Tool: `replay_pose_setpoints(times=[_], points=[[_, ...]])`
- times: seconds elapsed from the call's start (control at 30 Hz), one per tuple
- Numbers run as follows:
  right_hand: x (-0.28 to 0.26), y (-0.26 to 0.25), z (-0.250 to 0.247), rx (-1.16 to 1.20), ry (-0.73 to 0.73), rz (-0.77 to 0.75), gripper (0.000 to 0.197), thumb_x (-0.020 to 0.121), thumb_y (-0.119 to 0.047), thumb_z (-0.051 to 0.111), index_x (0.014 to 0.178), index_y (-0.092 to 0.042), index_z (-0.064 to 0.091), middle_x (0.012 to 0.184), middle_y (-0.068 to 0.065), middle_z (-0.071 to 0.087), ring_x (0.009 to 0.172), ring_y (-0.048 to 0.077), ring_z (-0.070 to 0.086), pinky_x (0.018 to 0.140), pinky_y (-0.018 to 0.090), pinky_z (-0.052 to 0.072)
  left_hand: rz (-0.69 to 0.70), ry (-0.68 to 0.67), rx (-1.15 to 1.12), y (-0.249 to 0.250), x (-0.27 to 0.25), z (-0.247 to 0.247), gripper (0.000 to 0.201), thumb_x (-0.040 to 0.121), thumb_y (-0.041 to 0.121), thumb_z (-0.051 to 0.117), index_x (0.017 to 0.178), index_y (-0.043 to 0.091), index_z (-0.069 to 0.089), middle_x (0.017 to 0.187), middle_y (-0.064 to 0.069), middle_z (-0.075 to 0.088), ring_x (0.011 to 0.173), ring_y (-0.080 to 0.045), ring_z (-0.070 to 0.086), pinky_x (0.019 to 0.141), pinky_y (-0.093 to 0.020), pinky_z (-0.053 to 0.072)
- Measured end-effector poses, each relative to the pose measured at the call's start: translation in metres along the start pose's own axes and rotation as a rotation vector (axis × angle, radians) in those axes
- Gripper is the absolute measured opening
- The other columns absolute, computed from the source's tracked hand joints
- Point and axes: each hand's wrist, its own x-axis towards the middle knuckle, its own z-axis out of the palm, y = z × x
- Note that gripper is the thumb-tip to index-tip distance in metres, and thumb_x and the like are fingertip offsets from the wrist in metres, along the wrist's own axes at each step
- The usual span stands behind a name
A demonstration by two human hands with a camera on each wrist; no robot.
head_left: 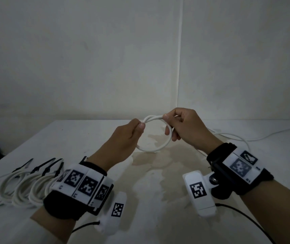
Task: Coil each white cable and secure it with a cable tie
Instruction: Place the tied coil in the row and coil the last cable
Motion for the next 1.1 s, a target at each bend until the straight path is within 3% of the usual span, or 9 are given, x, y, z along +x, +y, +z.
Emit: replay_pose_setpoints(times=[0.2,0.3,0.47,0.57,0.67,0.77,0.83,0.93,1.1], points=[[0.000,0.005,-0.003,-0.068,0.030,-0.051,0.020,0.092,-0.021,0.054,0.078,-0.007,0.059,0.053,-0.003,0.062,0.039,0.010,0.049,0.047,0.021,0.042,0.005,-0.039,0.077,-0.003,0.001,-0.003,0.038,0.099,0.028,0.028,0.095,0.006,0.059,0.070,0.003,0.051,0.064,-0.006,0.045,0.060,-0.014,0.035],[0.002,0.004,-0.004,-0.063,0.023,-0.049,0.019,0.092,-0.020,0.055,0.076,-0.010,0.059,0.052,-0.003,0.062,0.039,0.011,0.051,0.047,0.021,0.042,0.056,-0.070,0.166,-0.008,0.004,-0.007,0.043,0.100,0.032,0.028,0.098,0.001,0.058,0.083,-0.010,0.057,0.073,-0.019,0.050,0.066,-0.028,0.036],[0.000,0.007,-0.001,-0.086,0.029,-0.065,0.020,0.091,-0.020,0.056,0.073,-0.013,0.057,0.050,-0.004,0.061,0.041,0.012,0.051,0.049,0.024,0.043,0.085,-0.114,0.264,-0.010,0.004,-0.009,0.039,0.099,0.031,0.027,0.087,0.005,0.053,0.077,-0.001,0.049,0.068,-0.012,0.043,0.061,-0.024,0.029],[-0.001,0.008,0.001,-0.102,0.071,-0.099,0.019,0.091,-0.020,0.054,0.074,-0.013,0.056,0.054,-0.004,0.060,0.042,0.012,0.050,0.051,0.026,0.045,-0.067,-0.080,-0.026,-0.009,0.005,-0.008,0.036,0.100,0.026,0.029,0.085,0.015,0.059,0.074,0.006,0.052,0.063,-0.002,0.047,0.057,-0.014,0.034],[-0.001,0.009,-0.002,-0.103,0.086,-0.116,0.019,0.091,-0.021,0.054,0.073,-0.015,0.056,0.053,-0.005,0.060,0.043,0.011,0.050,0.052,0.030,0.045,-0.202,-0.161,-0.475,-0.006,0.005,-0.007,0.042,0.101,0.022,0.028,0.078,0.014,0.063,0.070,0.004,0.060,0.057,0.003,0.051,0.059,-0.011,0.040],[-0.001,0.009,-0.006,-0.071,0.084,-0.112,0.018,0.091,-0.023,0.055,0.075,-0.015,0.056,0.053,-0.007,0.061,0.044,0.011,0.050,0.052,0.030,0.044,-0.288,-0.208,-0.907,0.002,0.001,-0.007,0.042,0.100,0.019,0.026,0.077,0.008,0.059,0.066,0.001,0.066,0.077,-0.011,0.065,0.073,-0.021,0.053],[-0.001,0.008,-0.006,-0.060,0.092,-0.114,0.018,0.091,-0.024,0.055,0.075,-0.015,0.056,0.053,-0.007,0.061,0.045,0.011,0.051,0.053,0.029,0.044,-0.316,-0.197,-1.073,0.008,-0.001,-0.004,0.041,0.101,0.020,0.024,0.079,0.005,0.055,0.057,0.001,0.060,0.069,-0.013,0.067,0.074,-0.023,0.055],[-0.001,0.007,-0.006,-0.061,0.086,-0.112,0.019,0.091,-0.026,0.054,0.077,-0.013,0.056,0.058,-0.005,0.062,0.044,0.011,0.051,0.051,0.026,0.042,-0.336,-0.096,-1.082,0.015,0.000,0.005,0.037,0.101,0.024,0.024,0.077,0.009,0.049,0.046,0.009,0.041,0.045,-0.005,0.048,0.069,-0.025,0.050],[-0.003,0.013,-0.017,-0.252,0.035,-0.168,0.022,0.092,-0.027,0.051,0.074,-0.016,0.056,0.060,-0.007,0.054,0.045,0.004,0.043,0.052,0.023,0.037,-0.350,0.140,-0.973,0.010,0.007,-0.003,0.038,0.101,0.024,0.028,0.070,0.013,0.045,0.038,0.011,0.031,0.034,-0.002,0.030,0.050,-0.019,0.037]])
